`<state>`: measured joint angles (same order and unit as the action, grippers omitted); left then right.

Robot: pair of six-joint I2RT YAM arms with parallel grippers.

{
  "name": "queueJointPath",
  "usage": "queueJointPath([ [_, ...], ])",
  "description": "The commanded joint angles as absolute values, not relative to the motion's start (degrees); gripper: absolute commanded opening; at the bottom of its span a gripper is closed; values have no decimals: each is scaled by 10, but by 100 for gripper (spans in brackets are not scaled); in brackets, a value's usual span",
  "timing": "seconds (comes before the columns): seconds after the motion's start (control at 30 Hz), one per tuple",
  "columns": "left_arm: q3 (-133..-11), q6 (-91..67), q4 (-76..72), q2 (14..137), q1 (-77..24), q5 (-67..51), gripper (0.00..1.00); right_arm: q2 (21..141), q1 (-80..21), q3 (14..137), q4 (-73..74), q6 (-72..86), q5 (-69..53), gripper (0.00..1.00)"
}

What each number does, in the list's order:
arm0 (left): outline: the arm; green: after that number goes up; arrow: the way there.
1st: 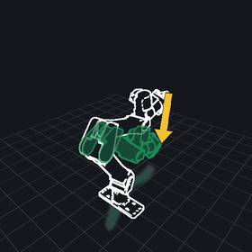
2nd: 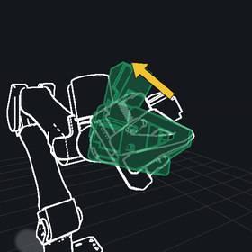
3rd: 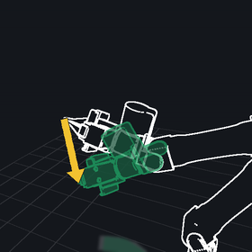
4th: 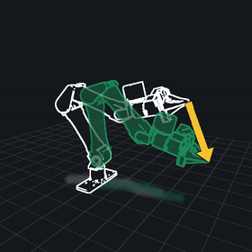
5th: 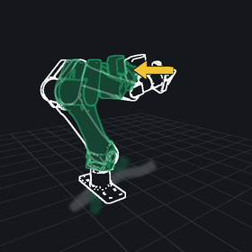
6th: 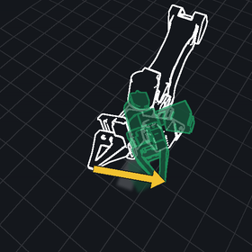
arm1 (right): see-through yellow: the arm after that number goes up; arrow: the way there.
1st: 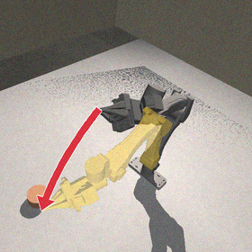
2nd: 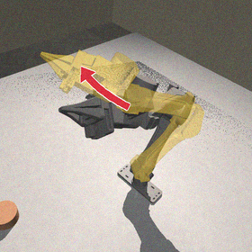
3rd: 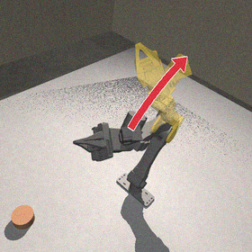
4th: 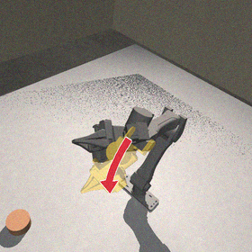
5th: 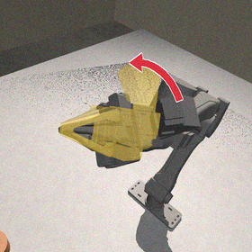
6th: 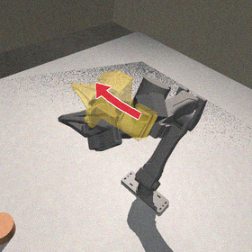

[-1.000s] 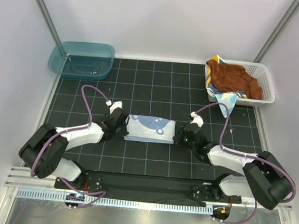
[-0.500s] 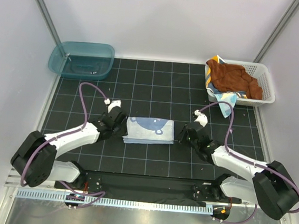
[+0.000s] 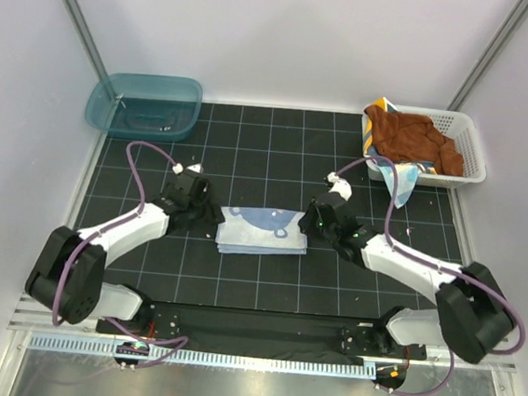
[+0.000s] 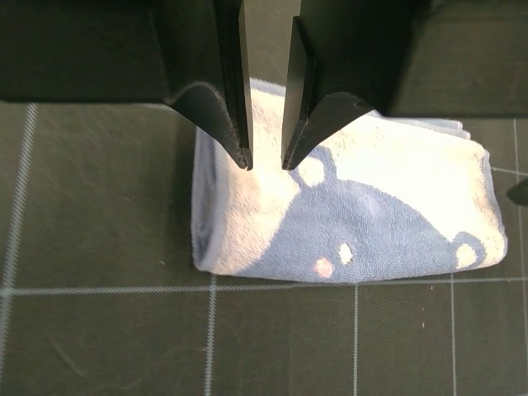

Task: Fold and stack the towels
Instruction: Fold the towel, then neatly place the folded towel into the bin

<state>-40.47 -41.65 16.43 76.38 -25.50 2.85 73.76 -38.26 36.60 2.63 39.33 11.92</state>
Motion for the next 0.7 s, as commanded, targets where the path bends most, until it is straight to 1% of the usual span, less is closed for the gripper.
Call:
queueJointPath([
  [0.0, -415, -406, 97, 799, -242, -75, 64, 797, -387, 420, 4, 380, 110, 28],
  [0.13, -406, -418, 71, 844, -241, -101, 65, 866, -381, 443, -4, 375, 125, 28],
  [0.2, -401, -420, 67, 856, -242, -100, 65, 889, -366, 436, -21, 374, 110, 28],
  [0.43, -383, -425, 46, 892, -243, -98, 63, 897, -292, 367, -76, 381, 63, 27],
  [0.67, -371, -435, 35, 924, -260, -90, 59, 897, -291, 367, -80, 380, 58, 27],
])
